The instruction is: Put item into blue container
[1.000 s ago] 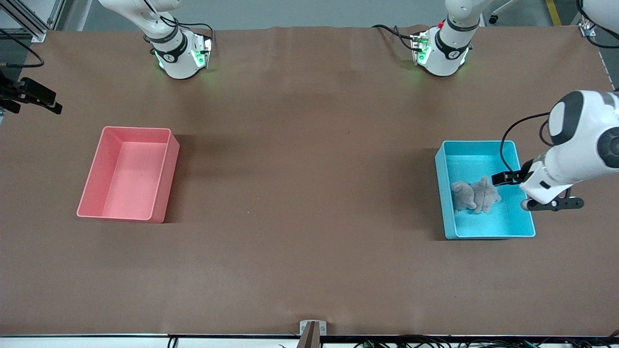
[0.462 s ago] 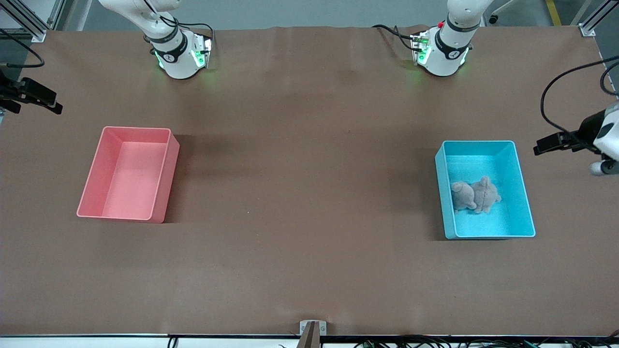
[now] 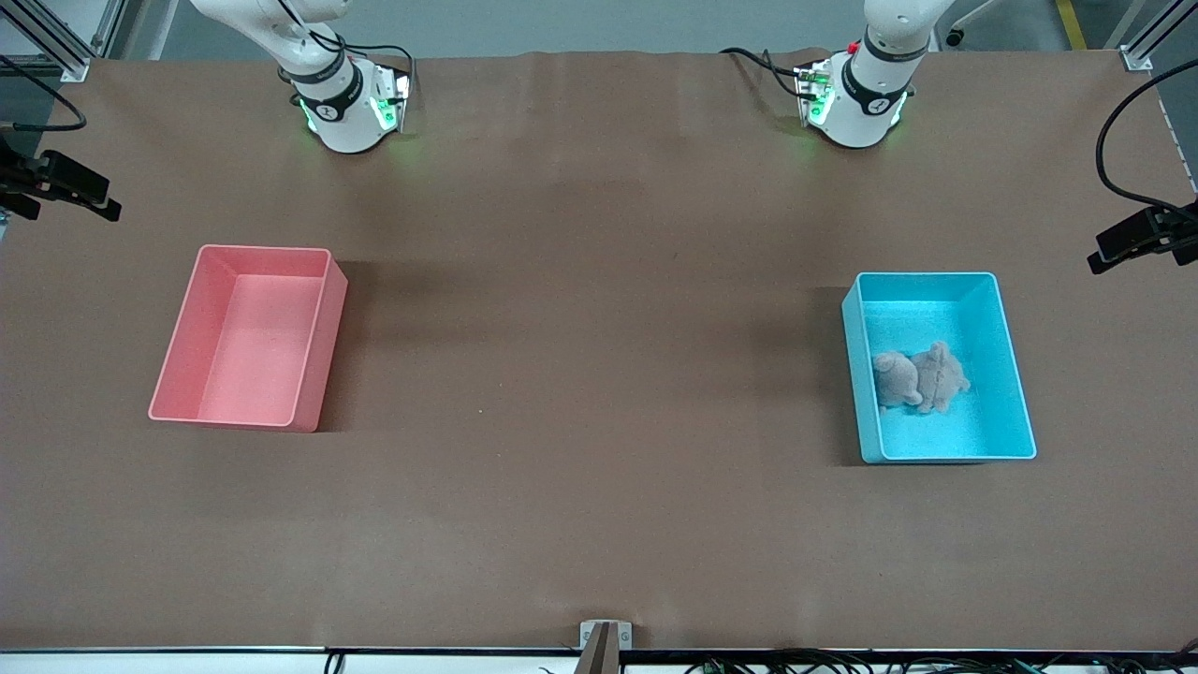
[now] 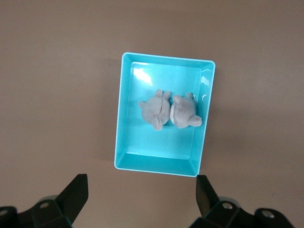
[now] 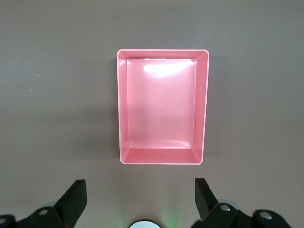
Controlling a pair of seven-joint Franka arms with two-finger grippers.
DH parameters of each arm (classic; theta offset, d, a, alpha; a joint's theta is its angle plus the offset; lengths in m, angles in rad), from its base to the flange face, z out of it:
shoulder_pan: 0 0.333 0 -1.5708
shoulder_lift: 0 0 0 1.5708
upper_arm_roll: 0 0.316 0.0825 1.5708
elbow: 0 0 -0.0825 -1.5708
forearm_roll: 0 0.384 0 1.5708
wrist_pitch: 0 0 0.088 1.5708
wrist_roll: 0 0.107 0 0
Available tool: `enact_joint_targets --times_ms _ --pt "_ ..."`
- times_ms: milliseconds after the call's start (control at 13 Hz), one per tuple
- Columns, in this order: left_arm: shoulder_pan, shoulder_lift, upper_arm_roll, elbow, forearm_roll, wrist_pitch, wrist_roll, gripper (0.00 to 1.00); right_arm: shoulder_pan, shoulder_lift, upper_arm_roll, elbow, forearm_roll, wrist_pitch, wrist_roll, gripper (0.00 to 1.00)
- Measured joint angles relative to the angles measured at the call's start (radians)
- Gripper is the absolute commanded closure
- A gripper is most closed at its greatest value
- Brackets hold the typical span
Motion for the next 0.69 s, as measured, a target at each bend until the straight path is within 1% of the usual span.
enact_joint_targets --times_ms 308,385,462,538,692 --pt "-0.505 -0.001 0.494 0.009 -0.003 -0.003 0.0 0.0 0.0 0.0 0.0 0.0 0.0 0.0 0.0 0.0" --pt "-0.616 -0.003 0.602 0.01 -0.003 -0.008 0.0 0.0 0.0 0.0 0.0 0.0 0.0 0.0 0.0 0.0" --pt "-0.684 -0.005 0.668 0.011 -0.003 -0.015 0.0 0.0 0.0 0.0 0.0 0.0 0.0 0.0 0.0 0.0" --pt "-0.707 -0.006 0.69 0.011 -0.003 -0.018 0.0 0.0 0.0 0.0 0.0 0.0 0.0 0.0 0.0 0.0" --pt "-0.71 -0.007 0.694 0.012 -0.003 -0.02 0.0 0.0 0.0 0.0 0.0 0.0 0.0 0.0 0.0 0.0"
